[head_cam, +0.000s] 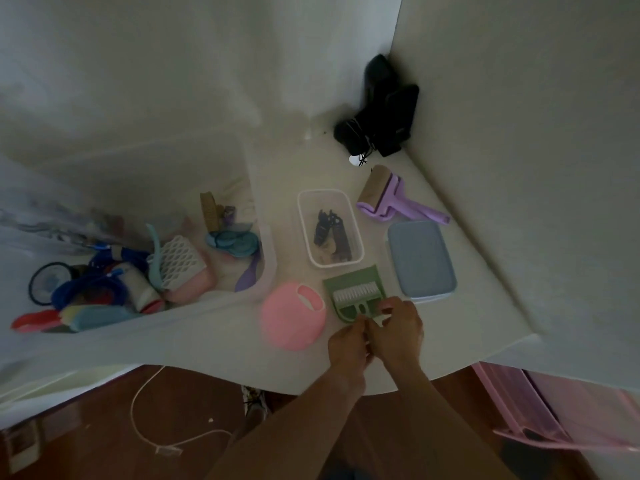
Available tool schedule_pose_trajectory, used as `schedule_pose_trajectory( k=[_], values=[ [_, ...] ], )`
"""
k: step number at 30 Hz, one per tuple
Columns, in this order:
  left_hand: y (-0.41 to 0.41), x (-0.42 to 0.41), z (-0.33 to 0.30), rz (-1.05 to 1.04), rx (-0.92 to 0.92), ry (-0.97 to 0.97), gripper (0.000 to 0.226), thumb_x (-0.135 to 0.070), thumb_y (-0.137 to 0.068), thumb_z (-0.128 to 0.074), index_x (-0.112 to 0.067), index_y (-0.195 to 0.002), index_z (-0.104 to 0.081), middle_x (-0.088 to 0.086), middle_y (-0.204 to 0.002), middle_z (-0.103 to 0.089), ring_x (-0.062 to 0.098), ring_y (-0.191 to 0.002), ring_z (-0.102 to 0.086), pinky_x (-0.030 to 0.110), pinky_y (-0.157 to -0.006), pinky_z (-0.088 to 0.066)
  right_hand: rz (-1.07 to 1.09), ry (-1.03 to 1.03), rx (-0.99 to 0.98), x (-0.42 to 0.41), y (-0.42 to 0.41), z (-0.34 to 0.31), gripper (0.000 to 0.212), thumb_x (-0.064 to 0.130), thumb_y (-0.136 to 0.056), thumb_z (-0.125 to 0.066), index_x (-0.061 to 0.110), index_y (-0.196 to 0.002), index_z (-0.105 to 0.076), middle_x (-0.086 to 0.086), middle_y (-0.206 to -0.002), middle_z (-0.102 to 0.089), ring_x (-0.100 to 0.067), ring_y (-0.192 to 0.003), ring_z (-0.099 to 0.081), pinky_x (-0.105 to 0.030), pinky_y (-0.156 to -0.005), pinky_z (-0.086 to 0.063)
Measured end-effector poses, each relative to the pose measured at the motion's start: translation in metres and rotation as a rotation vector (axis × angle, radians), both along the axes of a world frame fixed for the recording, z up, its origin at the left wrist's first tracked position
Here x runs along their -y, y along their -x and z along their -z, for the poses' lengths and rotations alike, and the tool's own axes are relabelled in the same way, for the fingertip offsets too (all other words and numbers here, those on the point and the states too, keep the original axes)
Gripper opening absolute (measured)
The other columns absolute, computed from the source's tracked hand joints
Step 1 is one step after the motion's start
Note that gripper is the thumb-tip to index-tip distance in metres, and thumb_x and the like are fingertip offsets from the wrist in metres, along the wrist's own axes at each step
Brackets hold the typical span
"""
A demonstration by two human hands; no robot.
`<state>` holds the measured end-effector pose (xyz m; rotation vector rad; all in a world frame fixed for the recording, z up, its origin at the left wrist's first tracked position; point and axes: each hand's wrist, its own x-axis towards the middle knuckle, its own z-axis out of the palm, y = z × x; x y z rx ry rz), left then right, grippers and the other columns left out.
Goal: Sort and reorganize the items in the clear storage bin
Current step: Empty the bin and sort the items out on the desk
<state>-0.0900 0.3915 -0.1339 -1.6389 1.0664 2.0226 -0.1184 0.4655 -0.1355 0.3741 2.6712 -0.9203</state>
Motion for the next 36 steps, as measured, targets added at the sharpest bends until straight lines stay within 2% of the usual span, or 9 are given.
schedule_pose_trajectory(
  k=[5, 11, 15, 18, 21, 24, 27, 32, 36],
  values=[
    [-0.002, 0.001, 0.002, 0.042, -0.013, 0.046, 0.016, -0.013, -0.09, -0.069, 0.001, -0.096, -0.073, 0.019, -0.09, -0.074, 0.023, -0.07, -0.065, 0.022, -0.049, -0.052, 0.065, 0.046, 0.087, -0.013, -0.012, 0.001, 0.026, 0.039, -0.075, -0.077, 0.034, -0.093, -0.057, 0.009, -0.088, -0.067, -0.014, -0.076, -0.066, -0.036, -0.07, -0.058],
    [-0.006, 0.0, 0.045, 0.257, -0.052, 0.245, 0.012, -0.031, -0.076, -0.074, -0.022, -0.069, -0.077, 0.006, -0.079, -0.077, 0.029, -0.082, -0.074, 0.048, -0.083, -0.06, 0.111, 0.105, 0.173, -0.013, -0.015, 0.003, 0.022, 0.039, -0.075, -0.076, 0.031, -0.089, -0.062, 0.009, -0.081, -0.074, -0.015, -0.077, -0.071, -0.037, -0.073, -0.059],
    [-0.004, 0.003, 0.02, 0.357, -0.058, 0.303, 0.02, -0.038, -0.081, -0.069, -0.024, -0.07, -0.078, 0.002, -0.073, -0.075, 0.023, -0.076, -0.071, 0.041, -0.082, -0.06, 0.092, -0.109, -0.18, -0.018, -0.002, -0.031, 0.022, 0.041, -0.078, -0.074, 0.03, -0.09, -0.06, 0.008, -0.09, -0.066, -0.015, -0.082, -0.061, -0.03, -0.069, -0.049],
    [-0.007, 0.007, 0.002, 0.586, -0.026, 0.494, 0.026, -0.04, -0.09, -0.063, -0.017, -0.091, -0.074, -0.002, -0.094, -0.073, 0.019, -0.091, -0.067, 0.032, -0.09, -0.054, 0.069, -0.237, -0.428, -0.028, 0.035, -0.051, 0.052, 0.041, -0.07, -0.081, 0.021, -0.113, -0.058, -0.008, -0.114, -0.055, -0.029, -0.102, -0.051, -0.036, -0.072, -0.046],
    [-0.014, 0.009, -0.017, 0.588, -0.076, 0.648, 0.013, -0.029, -0.092, -0.065, -0.02, -0.098, -0.06, -0.006, -0.098, -0.062, 0.018, -0.094, -0.062, 0.034, -0.092, -0.051, -0.027, -0.352, -0.186, -0.033, 0.077, -0.045, 0.104, 0.06, -0.057, -0.082, 0.028, -0.143, -0.034, -0.02, -0.137, -0.036, -0.041, -0.121, -0.04, -0.051, -0.092, -0.045],
    [-0.017, 0.007, -0.03, 0.566, -0.205, 0.689, 0.005, -0.021, -0.092, -0.063, -0.023, -0.088, -0.06, -0.005, -0.093, -0.066, 0.012, -0.085, -0.064, 0.024, -0.077, -0.051, -0.131, -0.403, 0.048, -0.031, 0.091, -0.033, 0.116, 0.061, -0.056, -0.082, 0.036, -0.148, -0.016, -0.018, -0.136, -0.028, -0.04, -0.118, -0.04, -0.049, -0.095, -0.043],
    [-0.009, 0.006, -0.046, 0.618, -0.299, 0.624, 0.009, -0.024, -0.094, -0.061, -0.026, -0.086, -0.064, -0.008, -0.092, -0.069, 0.003, -0.083, -0.063, 0.012, -0.071, -0.045, -0.069, -0.311, 0.072, -0.029, 0.089, -0.044, 0.109, 0.051, -0.054, -0.086, 0.038, -0.142, -0.024, -0.016, -0.127, -0.032, -0.04, -0.113, -0.042, -0.05, -0.094, -0.044],
    [0.012, 0.015, -0.084, 0.474, -0.431, 0.212, 0.01, -0.04, -0.097, -0.058, -0.034, -0.094, -0.065, -0.006, -0.101, -0.07, 0.015, -0.096, -0.067, 0.029, -0.088, -0.05, 0.01, -0.097, -0.121, -0.021, 0.049, -0.118, 0.101, 0.044, -0.055, -0.088, 0.041, -0.139, -0.032, -0.014, -0.132, -0.033, -0.041, -0.117, -0.043, -0.05, -0.093, -0.047],
    [0.015, 0.043, -0.138, 0.244, -0.548, -0.195, 0.05, -0.065, -0.091, -0.053, -0.021, -0.105, -0.071, 0.001, -0.097, -0.07, 0.021, -0.098, -0.063, 0.031, -0.086, -0.046, -0.134, 0.052, -0.167, 0.011, 0.013, -0.204, 0.106, 0.05, -0.048, -0.09, 0.05, -0.137, -0.032, 0.004, -0.127, -0.029, -0.025, -0.111, -0.045, -0.041, -0.086, -0.05]
  ],
)
